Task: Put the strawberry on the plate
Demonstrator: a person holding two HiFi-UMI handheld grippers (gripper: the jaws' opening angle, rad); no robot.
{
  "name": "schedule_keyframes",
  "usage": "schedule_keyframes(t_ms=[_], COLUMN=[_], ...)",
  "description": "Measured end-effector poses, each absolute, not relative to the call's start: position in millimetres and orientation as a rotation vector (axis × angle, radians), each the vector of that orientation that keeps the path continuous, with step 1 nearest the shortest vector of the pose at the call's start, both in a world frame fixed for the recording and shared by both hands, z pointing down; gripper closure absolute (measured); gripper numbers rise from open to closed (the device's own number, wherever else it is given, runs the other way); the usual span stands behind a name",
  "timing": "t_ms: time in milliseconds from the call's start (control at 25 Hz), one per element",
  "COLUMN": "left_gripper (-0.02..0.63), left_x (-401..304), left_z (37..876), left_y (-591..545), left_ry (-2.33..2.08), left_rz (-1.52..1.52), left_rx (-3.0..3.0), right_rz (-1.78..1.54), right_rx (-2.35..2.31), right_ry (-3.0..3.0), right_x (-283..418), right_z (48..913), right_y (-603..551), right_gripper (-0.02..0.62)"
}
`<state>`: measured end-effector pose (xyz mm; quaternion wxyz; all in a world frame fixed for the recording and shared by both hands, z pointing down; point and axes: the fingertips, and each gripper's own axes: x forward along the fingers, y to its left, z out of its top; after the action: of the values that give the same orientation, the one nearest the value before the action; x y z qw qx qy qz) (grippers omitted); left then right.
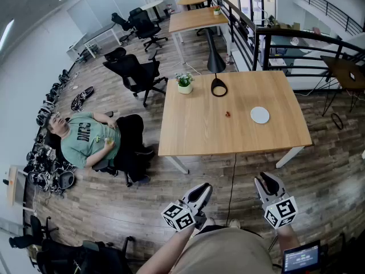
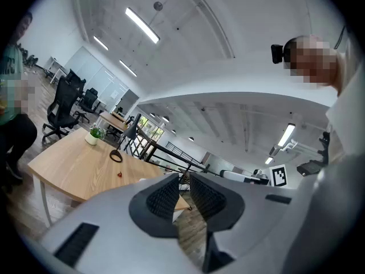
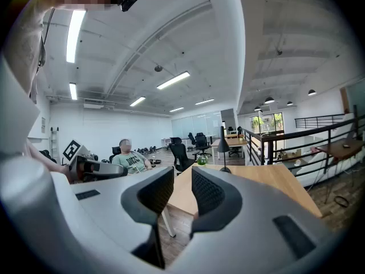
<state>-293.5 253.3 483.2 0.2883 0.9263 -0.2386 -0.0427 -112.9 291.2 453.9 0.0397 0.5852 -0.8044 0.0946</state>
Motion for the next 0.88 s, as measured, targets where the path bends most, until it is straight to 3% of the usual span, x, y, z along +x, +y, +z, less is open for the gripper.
schedule_keyframes(t_ms=[720, 880], left_gripper=[0.563, 0.563], left_x=[-284, -269], left_z=[482, 480], left_y=[269, 278], left_ry=[-0.694, -0.693], left_rz=[-0.095, -0.105], left_rx=[2.474, 2.469], right_rz=[0.328, 0.305], right_rx=[1.766, 1.761], right_ry=[-2.577, -2.568], right_x=[-108, -93], right_z=[454, 450], right_y=[298, 313], right_gripper=[0.499, 0.474])
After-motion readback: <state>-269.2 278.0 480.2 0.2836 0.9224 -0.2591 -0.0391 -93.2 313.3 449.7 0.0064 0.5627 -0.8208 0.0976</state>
